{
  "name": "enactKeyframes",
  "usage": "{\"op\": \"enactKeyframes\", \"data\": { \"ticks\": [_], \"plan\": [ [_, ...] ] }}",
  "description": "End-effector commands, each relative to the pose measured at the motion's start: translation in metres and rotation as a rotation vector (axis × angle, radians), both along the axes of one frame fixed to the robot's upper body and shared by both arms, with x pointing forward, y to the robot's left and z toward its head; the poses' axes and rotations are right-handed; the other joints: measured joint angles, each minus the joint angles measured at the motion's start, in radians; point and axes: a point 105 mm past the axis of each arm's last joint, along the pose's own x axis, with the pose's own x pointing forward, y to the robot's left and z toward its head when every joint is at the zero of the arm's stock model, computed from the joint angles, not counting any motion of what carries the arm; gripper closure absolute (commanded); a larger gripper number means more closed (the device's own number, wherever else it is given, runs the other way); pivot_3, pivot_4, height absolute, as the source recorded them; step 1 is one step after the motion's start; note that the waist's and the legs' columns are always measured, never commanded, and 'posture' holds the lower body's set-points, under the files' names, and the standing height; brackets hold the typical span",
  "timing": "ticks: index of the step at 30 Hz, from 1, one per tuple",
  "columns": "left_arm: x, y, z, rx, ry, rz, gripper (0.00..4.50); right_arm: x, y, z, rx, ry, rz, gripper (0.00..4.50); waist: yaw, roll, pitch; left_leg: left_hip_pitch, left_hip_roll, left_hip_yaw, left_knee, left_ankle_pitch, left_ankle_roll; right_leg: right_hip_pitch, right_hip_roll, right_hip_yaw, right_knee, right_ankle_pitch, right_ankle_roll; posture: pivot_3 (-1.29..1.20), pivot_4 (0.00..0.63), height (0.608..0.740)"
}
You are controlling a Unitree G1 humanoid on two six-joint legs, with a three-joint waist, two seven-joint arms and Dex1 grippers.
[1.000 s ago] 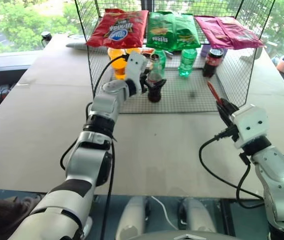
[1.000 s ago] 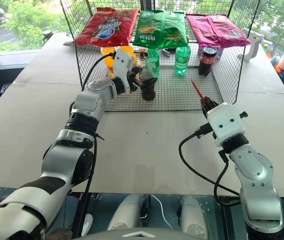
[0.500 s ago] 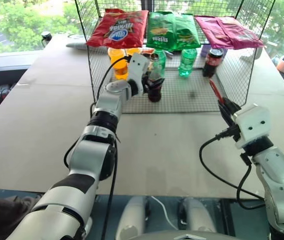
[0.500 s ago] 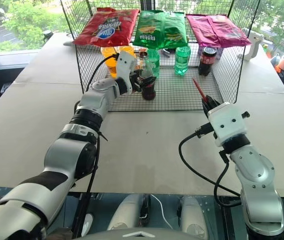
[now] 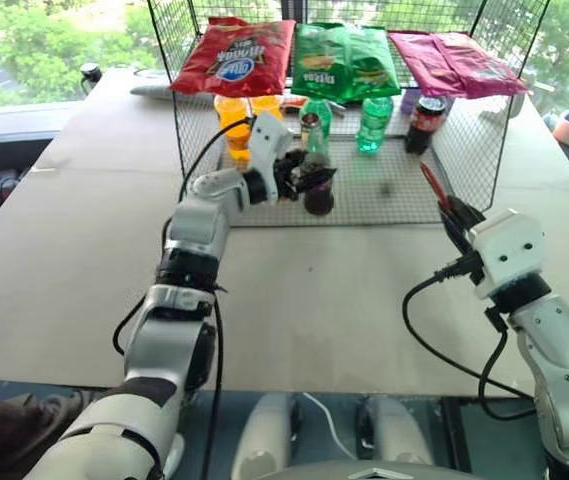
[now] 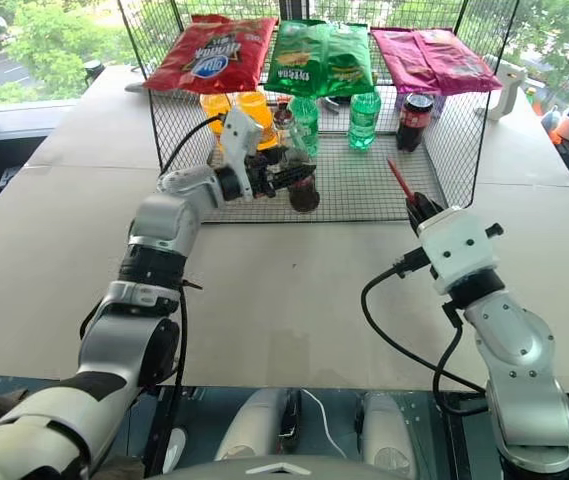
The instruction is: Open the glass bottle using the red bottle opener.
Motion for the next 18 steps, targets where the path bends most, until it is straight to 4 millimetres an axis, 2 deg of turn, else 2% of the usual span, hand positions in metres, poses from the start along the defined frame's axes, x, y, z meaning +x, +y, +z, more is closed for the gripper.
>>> {"op": "enactKeyframes", "data": {
  "ticks": [1,6,9,14,18],
  "plan": [
    [-0.040,-0.017,0.025,0.001,-0.086,-0.216,2.04,-0.004,0.002,0.013,-0.042,-0.078,0.024,4.50,-0.002,0.000,0.000,0.000,0.000,0.000,0.001,0.000,0.000,0.000,0.000,0.000,0.000,0.000,0.000,0.00,0.150,0.740],
    [-0.058,-0.023,-0.002,0.071,-0.065,-0.317,2.04,-0.002,0.013,0.021,-0.103,-0.206,0.048,4.50,-0.003,0.001,0.000,0.002,0.000,0.000,0.002,-0.001,0.001,0.002,0.000,0.000,0.002,0.000,0.000,0.00,0.150,0.740],
    [-0.062,-0.025,-0.016,0.108,-0.060,-0.358,2.04,0.003,0.026,0.012,-0.160,-0.258,0.083,4.50,-0.003,0.001,0.000,0.002,0.001,0.000,0.006,-0.002,0.003,0.001,0.001,0.000,0.005,-0.002,-0.002,0.00,0.150,0.740],
    [-0.065,-0.025,-0.022,0.127,-0.061,-0.399,2.04,0.010,0.041,-0.012,-0.238,-0.304,0.132,4.50,-0.003,0.001,0.000,0.001,0.002,0.000,0.012,-0.002,0.004,0.001,0.002,0.001,0.010,-0.003,-0.003,0.00,0.150,0.740],
    [-0.064,-0.019,-0.025,0.130,-0.054,-0.391,2.04,0.011,0.046,-0.008,-0.215,-0.358,0.130,4.50,-0.003,0.001,0.000,0.002,0.002,0.000,0.014,-0.002,0.004,0.001,0.002,0.001,0.012,-0.004,-0.003,0.00,0.150,0.740]
  ]
}}
